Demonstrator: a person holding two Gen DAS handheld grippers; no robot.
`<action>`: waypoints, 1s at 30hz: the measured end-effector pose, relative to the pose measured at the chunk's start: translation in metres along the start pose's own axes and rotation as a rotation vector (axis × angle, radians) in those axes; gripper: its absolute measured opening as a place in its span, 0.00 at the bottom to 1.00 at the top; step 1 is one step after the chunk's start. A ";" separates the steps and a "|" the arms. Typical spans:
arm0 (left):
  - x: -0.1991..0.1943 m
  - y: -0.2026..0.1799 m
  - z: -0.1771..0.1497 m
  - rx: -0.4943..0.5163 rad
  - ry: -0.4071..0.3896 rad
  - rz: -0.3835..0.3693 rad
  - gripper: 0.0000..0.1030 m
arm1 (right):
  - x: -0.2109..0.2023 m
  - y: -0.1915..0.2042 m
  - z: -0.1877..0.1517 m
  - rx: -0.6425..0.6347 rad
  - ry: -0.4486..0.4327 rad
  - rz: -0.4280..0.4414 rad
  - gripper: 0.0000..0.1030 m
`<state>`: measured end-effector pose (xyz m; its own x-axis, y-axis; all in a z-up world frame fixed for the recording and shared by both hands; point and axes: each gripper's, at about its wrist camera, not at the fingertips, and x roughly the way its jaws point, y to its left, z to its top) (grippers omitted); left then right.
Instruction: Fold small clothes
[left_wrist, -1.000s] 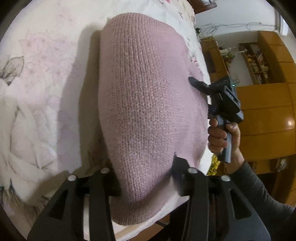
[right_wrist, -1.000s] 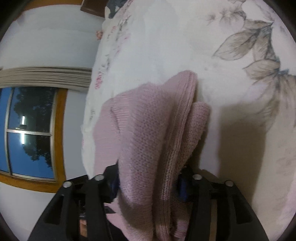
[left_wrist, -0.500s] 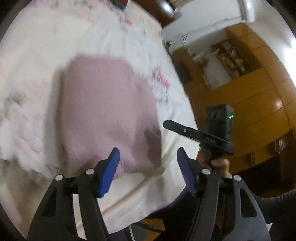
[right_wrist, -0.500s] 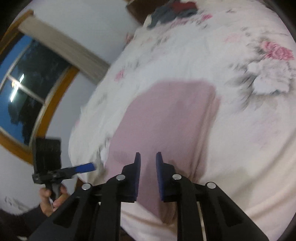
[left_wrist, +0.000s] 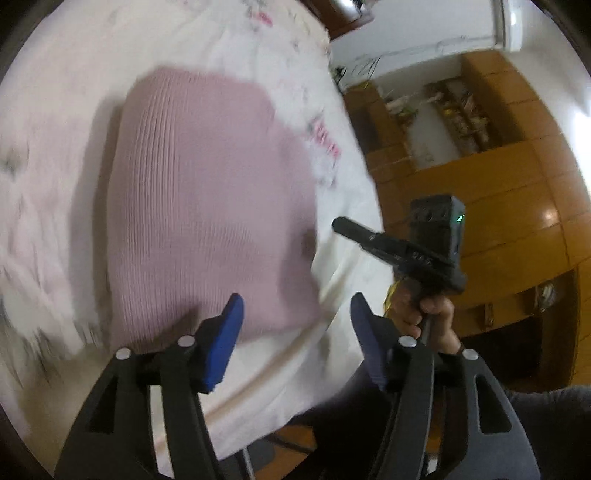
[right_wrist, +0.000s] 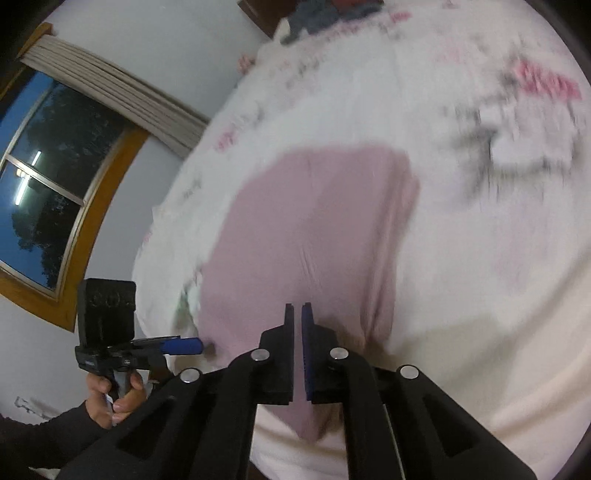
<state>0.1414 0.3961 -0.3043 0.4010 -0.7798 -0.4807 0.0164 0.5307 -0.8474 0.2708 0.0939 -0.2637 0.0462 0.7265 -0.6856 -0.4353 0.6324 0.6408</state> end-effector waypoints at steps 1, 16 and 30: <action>0.000 0.003 0.006 -0.007 -0.004 -0.002 0.59 | 0.002 -0.002 0.005 0.001 0.002 0.004 0.05; -0.015 0.021 0.069 -0.065 -0.051 -0.043 0.55 | 0.027 -0.039 0.041 0.048 0.033 0.057 0.04; 0.018 0.055 0.125 -0.146 -0.024 0.040 0.39 | 0.039 -0.088 0.074 0.163 0.024 0.052 0.01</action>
<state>0.2638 0.4528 -0.3313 0.4206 -0.7500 -0.5105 -0.1325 0.5058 -0.8524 0.3775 0.0868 -0.3209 0.0052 0.7542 -0.6567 -0.2847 0.6306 0.7220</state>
